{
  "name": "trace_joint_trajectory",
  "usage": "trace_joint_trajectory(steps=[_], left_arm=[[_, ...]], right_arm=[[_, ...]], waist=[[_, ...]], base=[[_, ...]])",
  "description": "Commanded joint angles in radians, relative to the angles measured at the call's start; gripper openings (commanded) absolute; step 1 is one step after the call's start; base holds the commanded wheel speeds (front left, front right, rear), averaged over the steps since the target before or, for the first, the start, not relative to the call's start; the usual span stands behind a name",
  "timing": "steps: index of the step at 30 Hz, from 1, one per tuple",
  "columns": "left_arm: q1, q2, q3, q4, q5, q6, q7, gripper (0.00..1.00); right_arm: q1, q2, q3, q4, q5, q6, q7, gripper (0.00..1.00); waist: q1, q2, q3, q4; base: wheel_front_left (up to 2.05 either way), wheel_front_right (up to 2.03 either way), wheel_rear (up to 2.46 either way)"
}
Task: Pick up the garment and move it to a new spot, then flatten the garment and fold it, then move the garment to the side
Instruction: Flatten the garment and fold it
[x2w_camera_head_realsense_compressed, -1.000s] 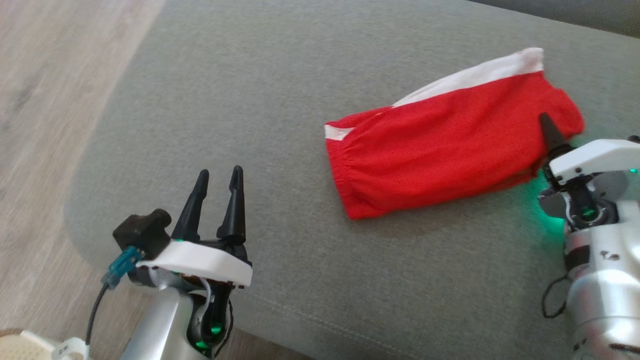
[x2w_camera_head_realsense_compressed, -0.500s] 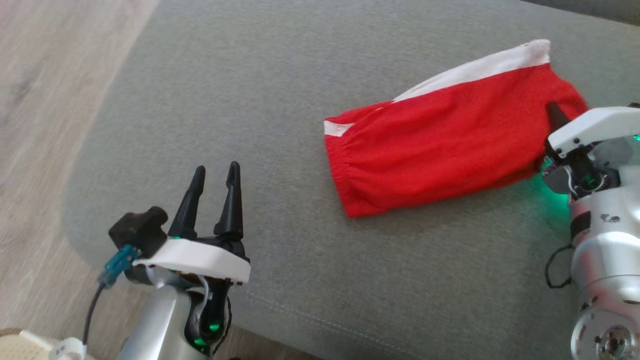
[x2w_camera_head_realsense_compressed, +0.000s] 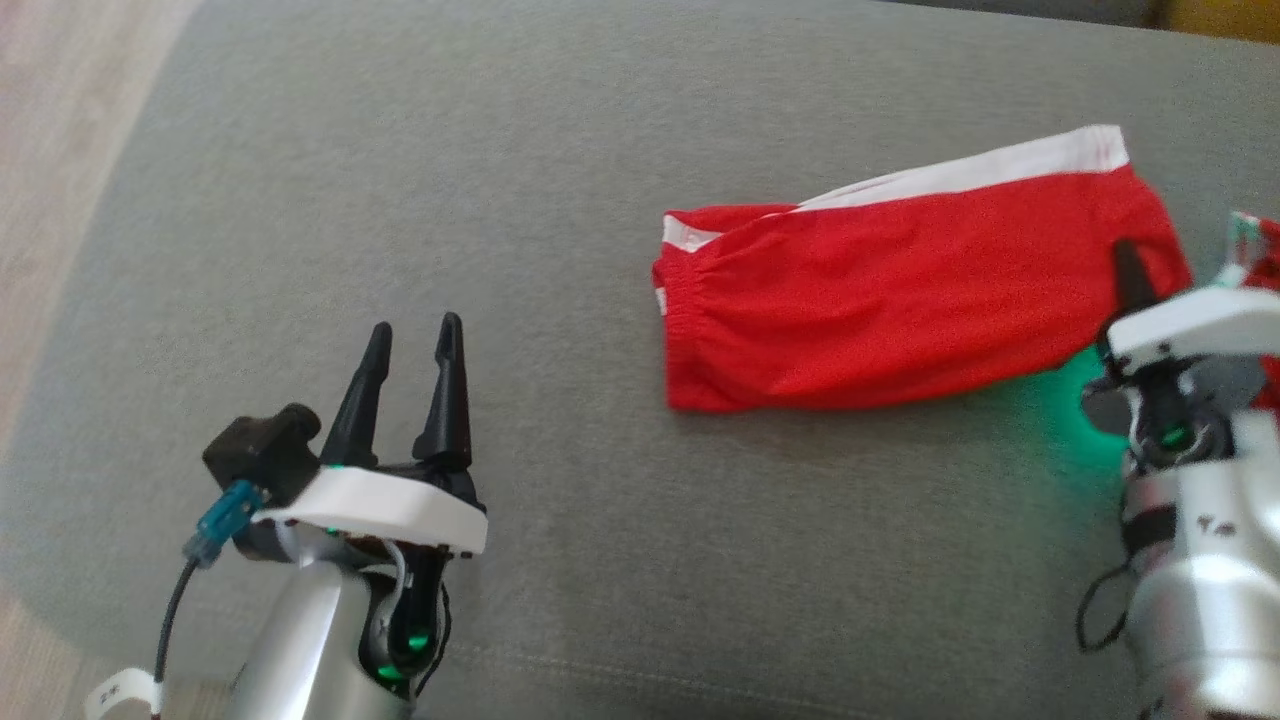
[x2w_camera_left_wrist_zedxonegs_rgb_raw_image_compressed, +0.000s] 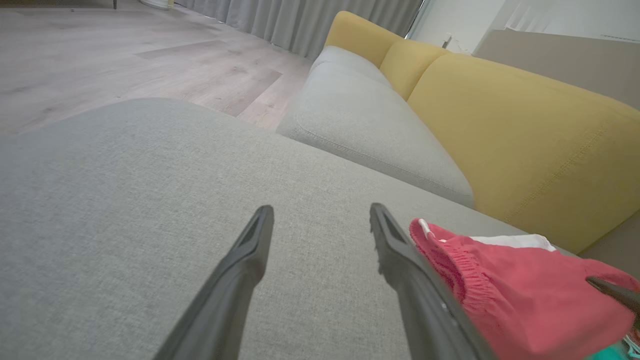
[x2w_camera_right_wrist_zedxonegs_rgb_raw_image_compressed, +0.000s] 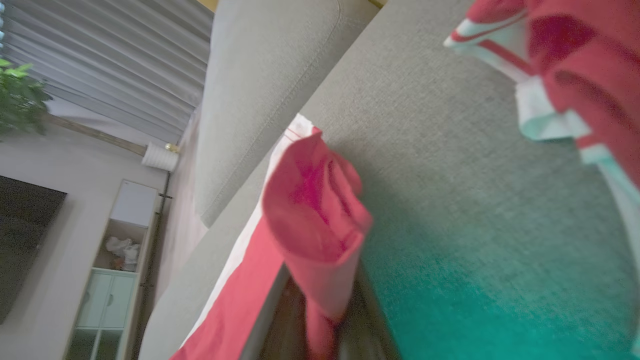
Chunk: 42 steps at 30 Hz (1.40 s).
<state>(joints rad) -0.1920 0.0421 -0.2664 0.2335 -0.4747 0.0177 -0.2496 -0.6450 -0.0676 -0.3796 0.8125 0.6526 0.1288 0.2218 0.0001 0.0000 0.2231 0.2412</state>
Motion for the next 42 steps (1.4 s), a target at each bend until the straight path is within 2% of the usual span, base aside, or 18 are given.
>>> trace_joint_trajectory(steps=[1,10,18,23,28,36,42], left_arm=[[-0.030,0.008,0.043,-0.027,0.010,0.001,-0.012,1.00],[-0.019,0.008,0.054,-0.019,0.030,-0.013,-0.012,1.00],[-0.009,0.008,0.052,-0.008,0.043,-0.019,-0.012,1.00],[-0.004,0.008,0.053,0.001,0.050,-0.024,-0.012,1.00],[0.006,0.008,0.051,0.004,0.052,-0.023,-0.012,1.00],[0.028,0.008,0.043,0.006,0.047,-0.018,-0.012,1.00],[0.040,0.008,0.039,0.005,0.038,-0.011,-0.012,1.00]], right_arm=[[0.009,0.017,0.061,-0.058,0.052,0.002,-0.023,0.00],[0.196,0.017,0.259,-0.155,0.231,0.002,-0.144,0.00],[0.195,0.017,0.344,-0.132,0.227,0.002,-0.288,0.00],[0.164,0.017,0.427,-0.138,0.217,0.002,-0.360,0.00],[0.144,0.017,0.574,-0.176,0.224,0.002,-0.411,0.00],[0.156,0.017,0.799,-0.229,0.289,0.002,-0.418,0.00],[0.161,0.017,0.900,-0.202,0.301,0.002,-0.407,0.00]], waist=[[-0.0001,0.0000,-0.025,-0.051],[-0.0001,0.0000,-0.058,-0.138],[-0.0001,0.0000,-0.073,-0.150],[-0.0001,0.0000,-0.088,-0.140],[-0.0001,0.0000,-0.110,-0.118],[-0.0001,0.0000,-0.131,-0.053],[-0.0001,0.0000,-0.139,-0.010]], base=[[0.00,0.00,0.00],[0.00,0.00,0.00],[0.00,0.00,0.00],[0.00,0.00,0.00],[0.00,0.00,0.00],[0.00,0.00,0.00],[0.00,0.00,0.00]])
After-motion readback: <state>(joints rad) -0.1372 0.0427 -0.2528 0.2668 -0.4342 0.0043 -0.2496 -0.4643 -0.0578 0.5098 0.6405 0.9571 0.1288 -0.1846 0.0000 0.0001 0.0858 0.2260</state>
